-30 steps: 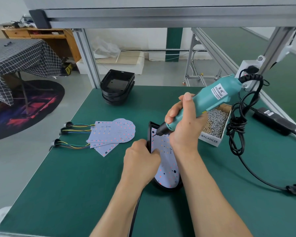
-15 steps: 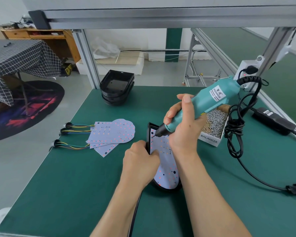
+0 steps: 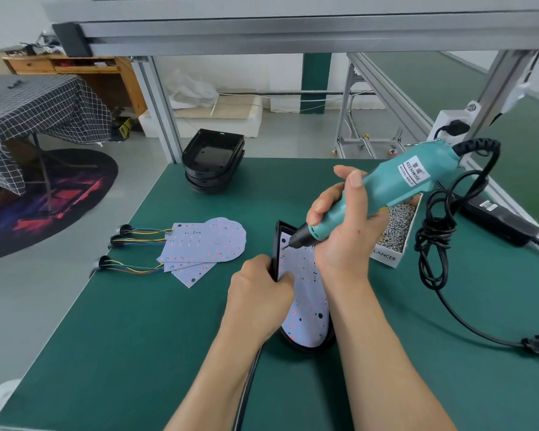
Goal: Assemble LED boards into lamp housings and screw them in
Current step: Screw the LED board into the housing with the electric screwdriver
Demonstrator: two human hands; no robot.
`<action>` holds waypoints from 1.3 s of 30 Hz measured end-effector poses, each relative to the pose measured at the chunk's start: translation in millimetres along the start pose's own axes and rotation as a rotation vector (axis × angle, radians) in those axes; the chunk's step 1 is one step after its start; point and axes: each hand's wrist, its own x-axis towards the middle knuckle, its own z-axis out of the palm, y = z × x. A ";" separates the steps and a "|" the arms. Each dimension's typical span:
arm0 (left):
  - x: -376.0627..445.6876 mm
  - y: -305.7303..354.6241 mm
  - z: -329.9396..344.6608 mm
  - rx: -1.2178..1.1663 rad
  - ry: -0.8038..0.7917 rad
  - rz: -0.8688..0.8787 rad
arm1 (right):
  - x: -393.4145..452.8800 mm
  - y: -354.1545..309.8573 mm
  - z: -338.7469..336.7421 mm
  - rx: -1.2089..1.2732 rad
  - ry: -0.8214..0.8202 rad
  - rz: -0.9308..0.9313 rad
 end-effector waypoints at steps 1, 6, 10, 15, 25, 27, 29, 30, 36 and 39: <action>0.1 -0.1 0.3 -0.008 -0.006 0.000 | -0.4 -1.3 -0.1 -0.006 -0.002 0.000; 0.1 -5.7 -0.1 0.015 -0.016 -0.020 | 0.4 -10.3 0.1 -0.029 -0.068 -0.020; 3.1 -14.2 -5.0 -0.055 -0.091 -0.080 | 12.2 -27.6 1.1 0.073 -0.004 -0.042; 11.3 -9.3 -21.6 -0.044 -0.110 -0.135 | 16.5 -42.4 -22.0 0.113 0.107 -0.036; 52.4 33.0 -14.2 0.301 -0.088 0.049 | 12.0 -42.6 -35.0 0.114 0.173 0.006; 54.1 32.5 -11.9 0.339 -0.080 0.057 | 11.7 -41.0 -35.9 0.104 0.170 0.011; 53.3 30.8 -10.4 0.320 -0.085 0.054 | 11.0 -39.4 -36.9 0.096 0.168 0.012; 53.1 30.4 -9.7 0.291 -0.087 0.055 | 11.1 -38.5 -37.2 0.095 0.164 0.011; 50.4 26.4 -8.2 0.150 -0.067 0.019 | 9.5 -35.2 -36.9 0.082 0.139 0.014; 48.6 26.7 -9.6 0.187 -0.070 0.014 | 8.6 -34.0 -36.3 0.075 0.138 0.021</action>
